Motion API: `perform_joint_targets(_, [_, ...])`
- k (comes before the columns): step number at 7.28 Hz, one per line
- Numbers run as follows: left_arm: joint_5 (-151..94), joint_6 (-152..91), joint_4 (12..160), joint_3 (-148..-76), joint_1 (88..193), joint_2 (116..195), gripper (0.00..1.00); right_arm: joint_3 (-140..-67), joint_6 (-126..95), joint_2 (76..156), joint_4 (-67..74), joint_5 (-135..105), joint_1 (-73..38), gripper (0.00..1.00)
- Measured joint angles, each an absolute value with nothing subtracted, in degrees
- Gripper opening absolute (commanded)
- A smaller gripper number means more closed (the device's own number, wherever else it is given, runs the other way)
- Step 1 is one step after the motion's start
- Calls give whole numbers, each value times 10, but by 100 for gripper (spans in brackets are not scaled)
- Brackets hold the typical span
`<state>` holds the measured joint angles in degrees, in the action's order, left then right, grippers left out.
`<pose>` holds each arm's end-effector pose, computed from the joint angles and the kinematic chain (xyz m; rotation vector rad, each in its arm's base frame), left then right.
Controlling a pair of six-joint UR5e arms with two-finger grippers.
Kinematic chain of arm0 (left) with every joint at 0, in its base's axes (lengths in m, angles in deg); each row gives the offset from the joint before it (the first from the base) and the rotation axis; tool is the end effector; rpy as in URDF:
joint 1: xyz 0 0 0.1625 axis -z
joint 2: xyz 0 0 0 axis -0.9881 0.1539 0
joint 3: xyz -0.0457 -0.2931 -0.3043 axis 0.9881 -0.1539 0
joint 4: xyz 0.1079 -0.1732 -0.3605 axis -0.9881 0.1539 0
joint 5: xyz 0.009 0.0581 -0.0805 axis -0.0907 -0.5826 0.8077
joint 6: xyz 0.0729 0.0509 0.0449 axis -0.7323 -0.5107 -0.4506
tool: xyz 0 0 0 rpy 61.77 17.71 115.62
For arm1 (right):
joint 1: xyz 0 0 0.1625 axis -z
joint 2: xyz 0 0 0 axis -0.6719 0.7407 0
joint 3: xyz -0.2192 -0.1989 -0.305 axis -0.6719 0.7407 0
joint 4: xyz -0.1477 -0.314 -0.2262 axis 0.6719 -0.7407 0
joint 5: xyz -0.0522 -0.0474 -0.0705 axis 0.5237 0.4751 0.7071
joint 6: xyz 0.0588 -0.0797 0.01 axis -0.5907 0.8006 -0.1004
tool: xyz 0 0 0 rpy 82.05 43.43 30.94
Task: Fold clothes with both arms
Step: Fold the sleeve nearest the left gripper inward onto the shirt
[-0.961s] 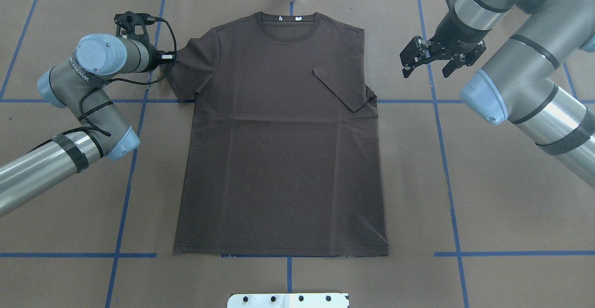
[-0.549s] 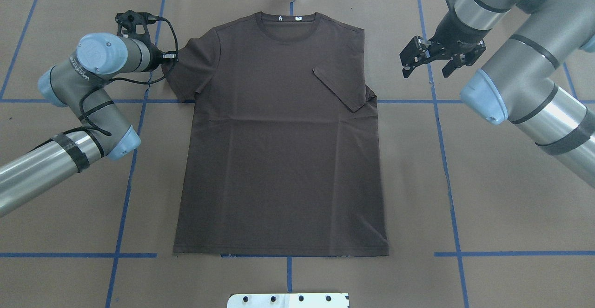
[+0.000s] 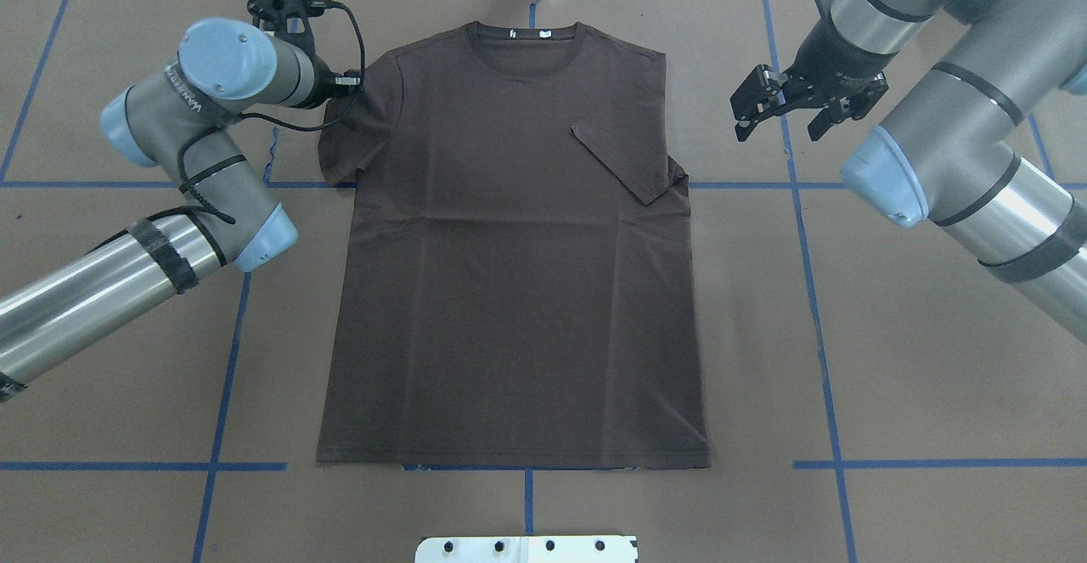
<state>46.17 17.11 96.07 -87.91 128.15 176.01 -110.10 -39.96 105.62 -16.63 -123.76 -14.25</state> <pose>0.4479 -0.6603 0.3492 0.4945 0.8077 -0.2612 -0.2977 -0.5702 0.2873 0.0051 -0.8959 -0.0889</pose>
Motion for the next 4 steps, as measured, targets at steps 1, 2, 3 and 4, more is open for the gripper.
perform_joint_targets(1, [469,200,921,-880,1279,1800,0,-1101,-400,1056,-166,-1238,-143,100])
perform_joint_targets(2, [476,244,904,-863,1271,1845,0,-1101,-400,1056,-166,-1238,-143,100])
perform_joint_targets(3, [479,281,904,-828,1257,1886,0,-1101,-400,1057,-166,-1238,-143,100])
perform_joint_targets(4, [479,301,920,-793,1243,1906,97,-1100,-400,1057,-166,-1237,-143,100])
